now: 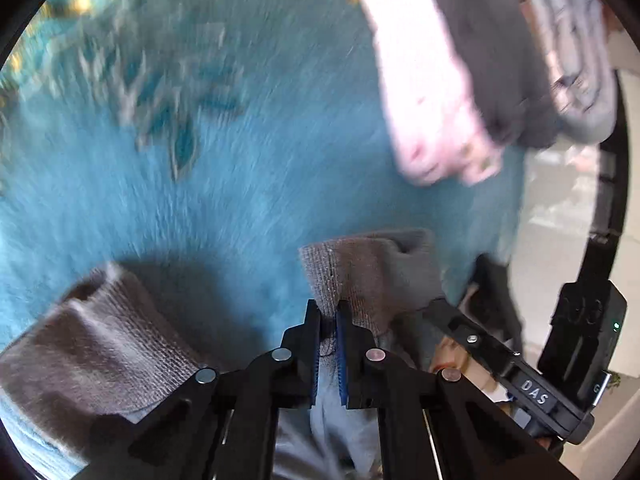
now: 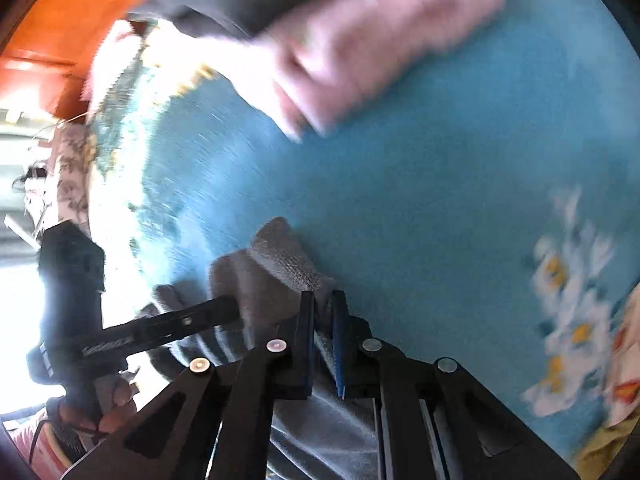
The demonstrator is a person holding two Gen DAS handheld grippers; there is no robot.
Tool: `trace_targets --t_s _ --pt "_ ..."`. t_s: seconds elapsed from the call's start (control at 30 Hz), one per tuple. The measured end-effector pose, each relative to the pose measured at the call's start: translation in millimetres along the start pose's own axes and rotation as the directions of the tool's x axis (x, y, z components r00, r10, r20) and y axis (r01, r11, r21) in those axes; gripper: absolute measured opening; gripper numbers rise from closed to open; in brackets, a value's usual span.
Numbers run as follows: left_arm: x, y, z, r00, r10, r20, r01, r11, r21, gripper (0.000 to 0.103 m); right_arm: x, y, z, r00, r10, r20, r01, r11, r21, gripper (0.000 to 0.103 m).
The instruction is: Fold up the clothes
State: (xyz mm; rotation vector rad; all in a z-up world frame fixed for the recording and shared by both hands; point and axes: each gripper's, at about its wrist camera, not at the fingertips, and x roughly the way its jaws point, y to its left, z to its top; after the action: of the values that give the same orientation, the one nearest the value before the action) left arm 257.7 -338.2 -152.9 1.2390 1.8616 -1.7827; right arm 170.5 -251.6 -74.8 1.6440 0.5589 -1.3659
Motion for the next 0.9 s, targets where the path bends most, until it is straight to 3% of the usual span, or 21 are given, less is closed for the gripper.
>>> trace_targets --t_s 0.07,0.2,0.3,0.37,0.43,0.53,0.6,0.7,0.8,0.9 --pt "-13.0 -4.4 5.4 0.998 -0.03 0.049 0.03 1.0 -0.004 0.007 -13.7 13.7 13.1 0.998 -0.039 0.039 0.043 0.995 -0.093 0.008" --pt "-3.3 -4.4 22.7 0.999 0.035 0.038 -0.036 0.999 0.01 0.007 8.6 31.3 39.1 0.988 -0.154 0.029 0.157 0.966 -0.205 0.007" --pt "6.2 2.8 32.5 0.999 0.047 -0.026 -0.047 0.999 -0.007 0.008 33.0 27.1 47.0 0.977 -0.214 0.003 0.212 0.962 -0.171 0.008" --pt "6.0 5.8 36.8 0.997 0.049 -0.058 -0.049 0.999 -0.01 0.009 35.2 23.0 45.3 0.978 -0.211 -0.001 0.209 0.97 -0.128 0.01" --pt "-5.0 8.4 34.7 0.998 0.015 -0.067 -0.017 1.0 -0.016 0.01 24.1 20.1 39.0 0.978 -0.209 0.027 0.211 0.972 -0.106 0.023" --pt "-40.9 17.7 27.4 1.0 0.005 -0.031 -0.005 1.0 0.002 0.018 -12.8 7.5 19.7 0.976 -0.19 0.107 0.194 0.981 -0.024 0.031" --pt "-69.9 27.3 21.1 0.999 0.038 0.009 -0.038 0.999 0.022 0.04 -45.0 -14.4 -8.8 0.974 -0.161 0.163 0.143 0.983 0.117 0.031" --pt "-95.9 42.3 8.9 0.991 0.13 0.026 -0.132 0.99 0.045 0.046 -74.9 -41.7 -65.4 0.968 -0.135 0.209 0.058 0.939 0.339 0.037" --pt "-101.2 67.3 -4.2 0.961 0.277 -0.013 -0.275 0.958 0.079 0.047 -85.1 -59.0 -135.0 0.97 -0.114 0.217 -0.02 0.845 0.535 0.038" --pt "-98.3 86.9 -25.7 0.949 0.309 -0.069 -0.302 0.949 0.096 0.047 -85.0 -84.9 -226.8 0.973 -0.106 0.205 -0.071 0.708 0.703 0.038"
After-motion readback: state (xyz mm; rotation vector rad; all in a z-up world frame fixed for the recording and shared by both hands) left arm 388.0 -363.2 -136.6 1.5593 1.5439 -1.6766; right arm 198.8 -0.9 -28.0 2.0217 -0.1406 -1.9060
